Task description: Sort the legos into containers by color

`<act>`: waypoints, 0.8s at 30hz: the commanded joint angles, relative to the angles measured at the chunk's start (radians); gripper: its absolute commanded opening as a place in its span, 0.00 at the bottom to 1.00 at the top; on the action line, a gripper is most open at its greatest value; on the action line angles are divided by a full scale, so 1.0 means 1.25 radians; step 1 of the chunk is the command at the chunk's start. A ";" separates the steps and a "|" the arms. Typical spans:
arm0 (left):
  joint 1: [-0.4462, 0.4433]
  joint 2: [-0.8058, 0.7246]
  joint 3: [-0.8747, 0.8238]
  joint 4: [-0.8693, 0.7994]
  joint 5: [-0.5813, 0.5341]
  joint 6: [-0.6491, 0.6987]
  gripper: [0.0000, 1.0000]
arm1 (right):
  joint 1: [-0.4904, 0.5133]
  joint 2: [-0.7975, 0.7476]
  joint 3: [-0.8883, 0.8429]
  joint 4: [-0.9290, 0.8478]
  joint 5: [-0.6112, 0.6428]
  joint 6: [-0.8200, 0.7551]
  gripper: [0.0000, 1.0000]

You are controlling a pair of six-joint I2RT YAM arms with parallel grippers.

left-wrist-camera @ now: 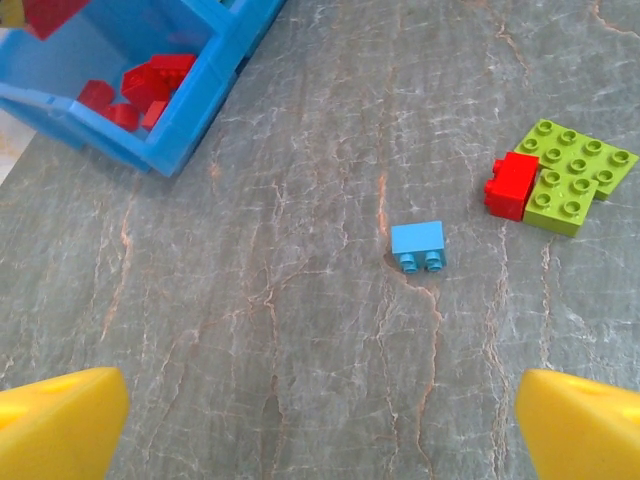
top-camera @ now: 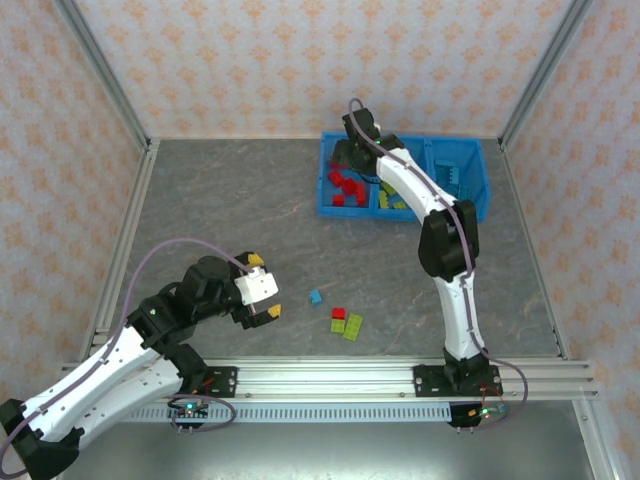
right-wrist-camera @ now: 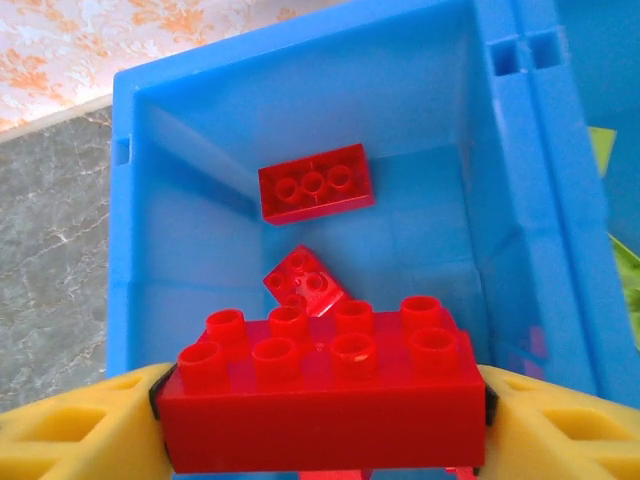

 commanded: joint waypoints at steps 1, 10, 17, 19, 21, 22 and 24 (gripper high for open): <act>0.002 0.006 -0.010 0.036 -0.031 -0.016 1.00 | 0.005 -0.009 0.094 -0.107 -0.013 -0.023 0.77; 0.002 0.031 0.001 0.038 -0.041 -0.043 1.00 | 0.005 -0.259 -0.116 -0.118 -0.056 -0.059 0.84; 0.002 0.037 0.010 0.034 -0.010 -0.067 1.00 | 0.030 -0.641 -0.542 -0.062 -0.094 -0.043 0.85; 0.002 0.041 0.010 0.030 0.007 -0.054 1.00 | 0.051 -0.733 -0.646 -0.065 -0.097 -0.023 0.85; 0.002 0.054 0.010 0.031 0.021 -0.047 1.00 | 0.094 -0.808 -0.732 -0.078 -0.104 0.000 0.85; 0.003 0.062 0.010 0.034 0.021 -0.051 1.00 | 0.116 -0.831 -0.767 -0.088 -0.103 0.011 0.85; 0.002 0.087 0.020 0.034 0.026 -0.064 1.00 | 0.175 -0.853 -0.818 -0.112 -0.108 0.045 0.84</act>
